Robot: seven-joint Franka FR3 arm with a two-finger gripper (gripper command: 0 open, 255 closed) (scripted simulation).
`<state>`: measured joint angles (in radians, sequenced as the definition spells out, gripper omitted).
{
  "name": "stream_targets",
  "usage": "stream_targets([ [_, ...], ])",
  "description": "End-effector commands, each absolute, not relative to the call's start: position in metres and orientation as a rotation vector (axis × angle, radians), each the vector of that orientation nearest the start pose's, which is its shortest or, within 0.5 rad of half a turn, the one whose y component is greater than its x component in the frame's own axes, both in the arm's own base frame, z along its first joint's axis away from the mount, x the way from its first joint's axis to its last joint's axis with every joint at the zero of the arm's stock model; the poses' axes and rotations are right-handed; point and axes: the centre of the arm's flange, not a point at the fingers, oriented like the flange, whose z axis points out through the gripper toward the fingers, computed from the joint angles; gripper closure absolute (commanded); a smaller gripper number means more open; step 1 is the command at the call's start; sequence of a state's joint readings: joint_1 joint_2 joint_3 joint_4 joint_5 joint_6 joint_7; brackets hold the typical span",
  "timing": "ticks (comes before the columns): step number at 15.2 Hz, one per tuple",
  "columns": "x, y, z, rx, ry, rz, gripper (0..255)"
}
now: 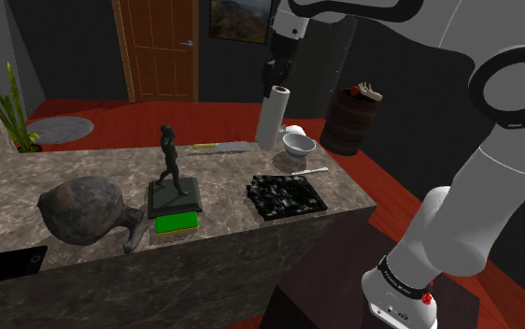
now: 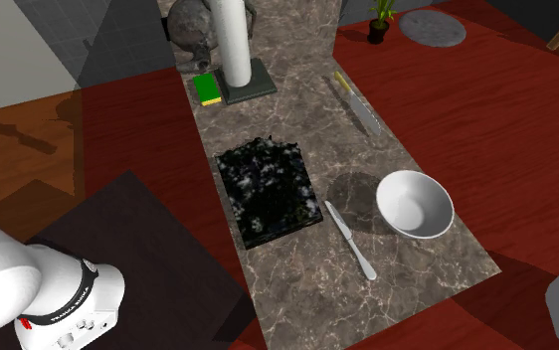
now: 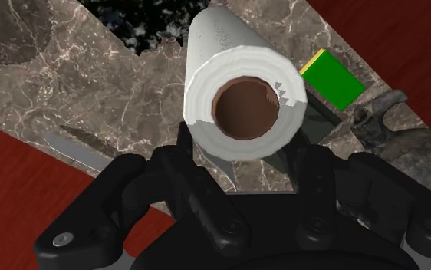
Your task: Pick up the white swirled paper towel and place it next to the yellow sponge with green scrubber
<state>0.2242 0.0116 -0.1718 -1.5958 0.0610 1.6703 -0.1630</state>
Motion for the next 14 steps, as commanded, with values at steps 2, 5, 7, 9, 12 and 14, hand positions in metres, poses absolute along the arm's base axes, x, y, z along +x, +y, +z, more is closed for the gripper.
stream_targets([
  [2, 0.586, 0.071, 0.618, -3.067, -0.324, -0.103, 255],
  [5, 0.607, 0.105, 0.618, -3.067, -0.324, -0.103, 255],
  [7, 0.621, 0.127, 0.618, -3.067, -0.324, -0.103, 255],
  [9, 0.635, 0.149, 0.618, -3.067, -0.324, -0.103, 255],
  [12, 0.651, 0.173, 0.613, -3.067, -0.324, -0.103, 255],
  [14, 0.651, 0.173, 0.603, -3.067, -0.324, -0.103, 255],
])
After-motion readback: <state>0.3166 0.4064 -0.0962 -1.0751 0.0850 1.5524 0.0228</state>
